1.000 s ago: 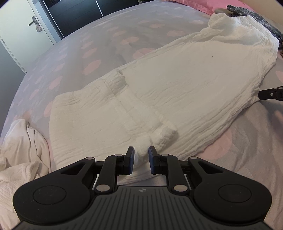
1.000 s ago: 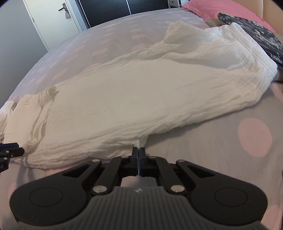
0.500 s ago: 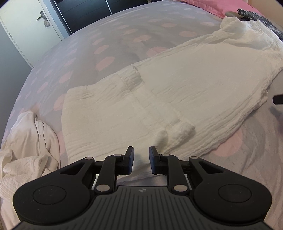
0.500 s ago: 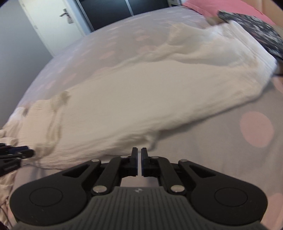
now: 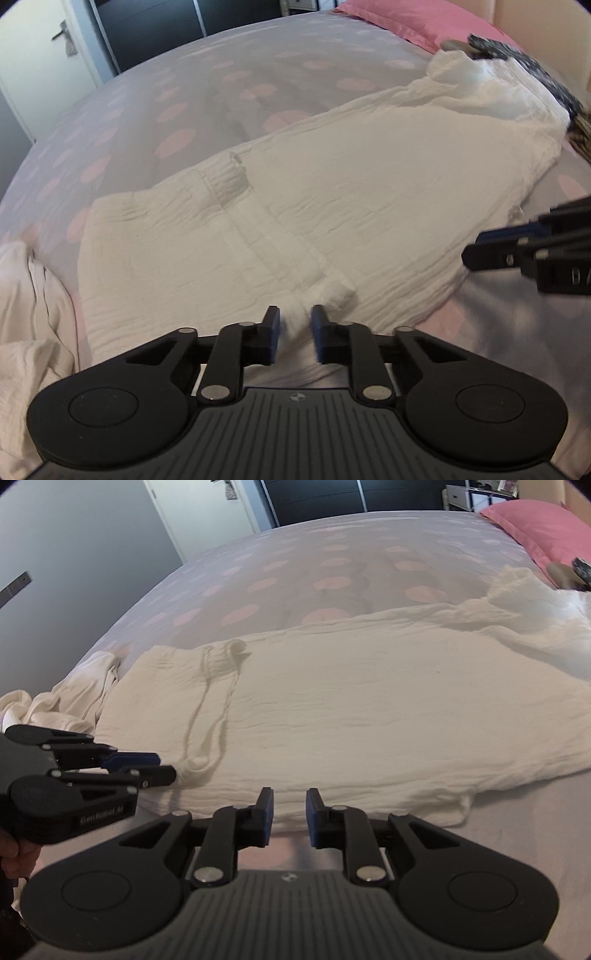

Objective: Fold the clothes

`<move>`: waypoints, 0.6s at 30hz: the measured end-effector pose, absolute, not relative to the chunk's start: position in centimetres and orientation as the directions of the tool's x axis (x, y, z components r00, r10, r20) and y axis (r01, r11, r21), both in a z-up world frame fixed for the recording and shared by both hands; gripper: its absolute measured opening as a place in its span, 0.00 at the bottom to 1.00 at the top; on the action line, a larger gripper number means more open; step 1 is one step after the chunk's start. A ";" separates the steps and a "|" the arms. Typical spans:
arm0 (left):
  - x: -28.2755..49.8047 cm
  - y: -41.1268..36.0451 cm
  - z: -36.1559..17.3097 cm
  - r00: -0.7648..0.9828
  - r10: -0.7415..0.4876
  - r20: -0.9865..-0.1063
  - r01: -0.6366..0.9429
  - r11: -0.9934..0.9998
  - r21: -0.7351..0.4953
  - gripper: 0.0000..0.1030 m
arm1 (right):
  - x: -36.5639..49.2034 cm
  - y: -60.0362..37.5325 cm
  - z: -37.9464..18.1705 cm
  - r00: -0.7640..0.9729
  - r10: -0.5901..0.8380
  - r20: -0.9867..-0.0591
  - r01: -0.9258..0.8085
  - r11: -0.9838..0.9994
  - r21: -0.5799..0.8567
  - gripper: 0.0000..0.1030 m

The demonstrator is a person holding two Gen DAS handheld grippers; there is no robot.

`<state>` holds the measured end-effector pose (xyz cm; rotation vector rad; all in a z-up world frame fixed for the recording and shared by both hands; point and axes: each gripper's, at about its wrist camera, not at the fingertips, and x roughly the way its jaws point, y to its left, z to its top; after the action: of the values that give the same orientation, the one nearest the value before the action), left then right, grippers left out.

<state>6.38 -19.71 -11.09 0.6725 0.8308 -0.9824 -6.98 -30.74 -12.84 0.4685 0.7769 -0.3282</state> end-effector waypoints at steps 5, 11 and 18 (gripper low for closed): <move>7.7 -19.2 -10.8 0.256 -0.442 -0.860 0.903 0.426 0.050 0.03 | -5.4 -30.6 -13.1 0.669 -0.071 -0.740 0.421 0.857 0.298 0.21; 8.4 -18.5 -8.9 0.243 -0.521 -0.819 0.894 0.448 -0.020 0.02 | -3.6 -30.8 -12.8 0.679 -0.044 -0.733 0.408 0.853 0.327 0.22; 7.7 -18.8 -9.4 0.196 -0.574 -0.795 0.913 0.403 -0.065 0.02 | -1.5 -32.1 -13.2 0.670 0.011 -0.743 0.429 0.810 0.399 0.31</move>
<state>7.66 -18.80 -9.37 0.4779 0.8509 -1.0984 -1.47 -32.08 -13.21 0.5931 0.8125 -0.2518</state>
